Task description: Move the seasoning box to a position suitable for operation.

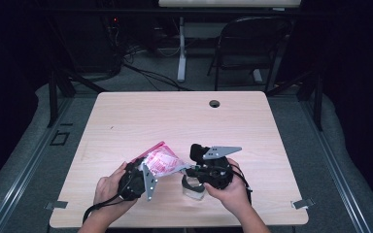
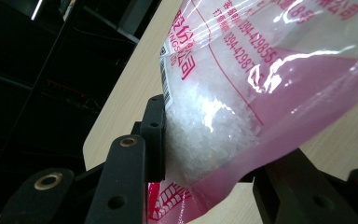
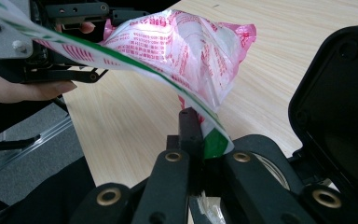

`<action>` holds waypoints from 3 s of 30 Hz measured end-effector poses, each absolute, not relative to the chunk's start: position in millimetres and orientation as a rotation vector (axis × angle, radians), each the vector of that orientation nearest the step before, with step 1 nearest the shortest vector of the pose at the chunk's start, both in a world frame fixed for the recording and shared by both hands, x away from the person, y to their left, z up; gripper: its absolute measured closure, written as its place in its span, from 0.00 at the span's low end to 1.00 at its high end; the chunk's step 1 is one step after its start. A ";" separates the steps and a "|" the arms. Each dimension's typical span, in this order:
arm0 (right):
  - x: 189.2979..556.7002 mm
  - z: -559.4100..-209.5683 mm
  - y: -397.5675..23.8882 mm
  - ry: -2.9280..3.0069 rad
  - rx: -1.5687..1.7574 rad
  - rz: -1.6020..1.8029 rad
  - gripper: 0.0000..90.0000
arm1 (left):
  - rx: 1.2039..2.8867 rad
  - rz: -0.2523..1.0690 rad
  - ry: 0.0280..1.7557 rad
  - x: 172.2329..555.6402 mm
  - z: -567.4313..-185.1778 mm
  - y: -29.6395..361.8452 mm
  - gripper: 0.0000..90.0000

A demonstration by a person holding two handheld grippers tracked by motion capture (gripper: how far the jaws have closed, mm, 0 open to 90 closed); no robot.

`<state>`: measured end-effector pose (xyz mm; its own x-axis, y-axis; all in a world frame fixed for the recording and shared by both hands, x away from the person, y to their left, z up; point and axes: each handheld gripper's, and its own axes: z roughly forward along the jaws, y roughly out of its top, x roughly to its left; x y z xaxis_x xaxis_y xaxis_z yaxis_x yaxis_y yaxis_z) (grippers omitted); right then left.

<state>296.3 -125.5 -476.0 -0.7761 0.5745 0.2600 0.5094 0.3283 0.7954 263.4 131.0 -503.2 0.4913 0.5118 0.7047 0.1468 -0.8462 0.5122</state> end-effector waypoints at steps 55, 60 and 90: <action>297.1 -485.4 -133.3 2.499 1.038 1.444 1.00 | 2.384 1.509 0.394 257.7 -489.7 117.7 0.74; 295.0 -489.3 -136.4 2.486 1.044 1.450 1.00 | 2.390 1.533 0.358 257.0 -490.1 114.1 0.74; 287.8 -498.4 -143.7 2.480 1.080 1.415 1.00 | 2.372 1.615 0.233 256.1 -491.6 102.9 0.74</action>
